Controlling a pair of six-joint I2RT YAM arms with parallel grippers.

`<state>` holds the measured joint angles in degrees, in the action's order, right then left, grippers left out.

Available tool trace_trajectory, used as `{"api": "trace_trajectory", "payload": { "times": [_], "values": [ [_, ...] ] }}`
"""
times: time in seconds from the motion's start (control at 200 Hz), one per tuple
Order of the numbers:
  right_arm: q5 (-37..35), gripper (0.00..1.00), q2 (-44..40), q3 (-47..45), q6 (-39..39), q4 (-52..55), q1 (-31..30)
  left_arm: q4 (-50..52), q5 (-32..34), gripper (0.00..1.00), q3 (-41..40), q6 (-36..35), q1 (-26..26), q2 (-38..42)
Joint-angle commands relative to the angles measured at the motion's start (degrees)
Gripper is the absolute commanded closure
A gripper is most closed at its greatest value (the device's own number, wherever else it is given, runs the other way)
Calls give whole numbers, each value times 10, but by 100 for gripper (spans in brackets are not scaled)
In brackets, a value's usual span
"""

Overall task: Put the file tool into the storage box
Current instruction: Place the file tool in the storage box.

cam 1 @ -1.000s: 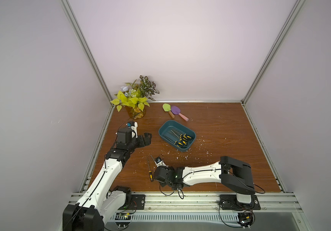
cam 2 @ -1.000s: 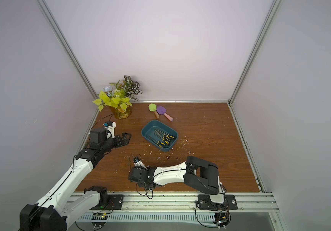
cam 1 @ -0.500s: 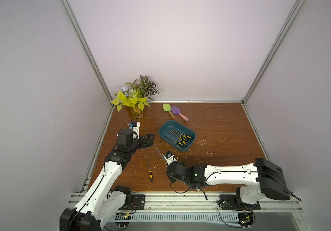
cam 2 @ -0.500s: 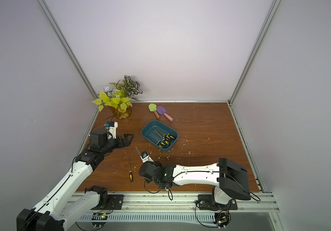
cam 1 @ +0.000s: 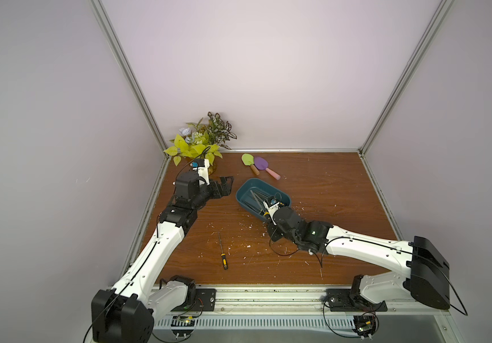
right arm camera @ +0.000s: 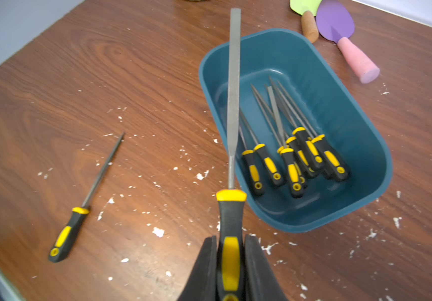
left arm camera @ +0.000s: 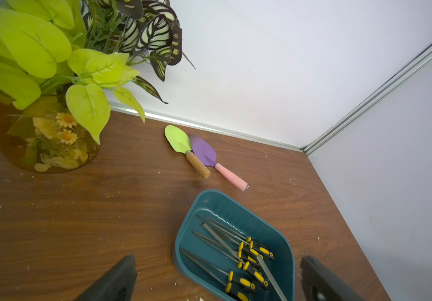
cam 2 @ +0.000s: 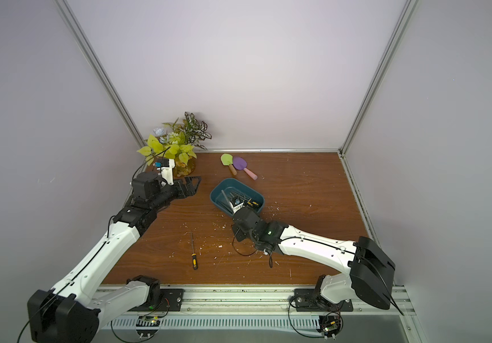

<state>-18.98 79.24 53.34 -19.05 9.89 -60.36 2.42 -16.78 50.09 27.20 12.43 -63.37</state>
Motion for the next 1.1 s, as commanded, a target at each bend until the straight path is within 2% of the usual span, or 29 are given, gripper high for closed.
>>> {"api": "trace_trajectory", "payload": {
  "times": [0.0, 0.27, 0.656, 0.731, 0.801, 0.856, 0.961, 1.096],
  "values": [
    [31, 89, 7, 8, 37, -20, 21, -44, -11, 0, -14, -26, 5, -18],
    [56, 90, 69, 18, 75, -34, 67, -54, 20, 0, -57, -41, 5, 21],
    [78, 87, 151, 68, 118, -34, 96, -54, 5, 0, -56, -38, 5, 13],
    [74, 81, 165, 84, 117, -20, 96, -55, 5, 0, -59, -38, 5, 14],
    [70, 59, 173, 95, 114, -9, 96, -56, 4, 0, -59, -38, 5, 13],
    [65, 50, 176, 99, 108, -3, 96, -56, 3, 0, -58, -37, 5, 11],
    [61, 42, 164, 91, 102, -8, 96, -56, -4, 0, -58, -39, 5, 7],
    [58, 40, 139, 81, 85, -8, 96, -54, -2, 0, -57, -38, 5, 5]
  ]
}}
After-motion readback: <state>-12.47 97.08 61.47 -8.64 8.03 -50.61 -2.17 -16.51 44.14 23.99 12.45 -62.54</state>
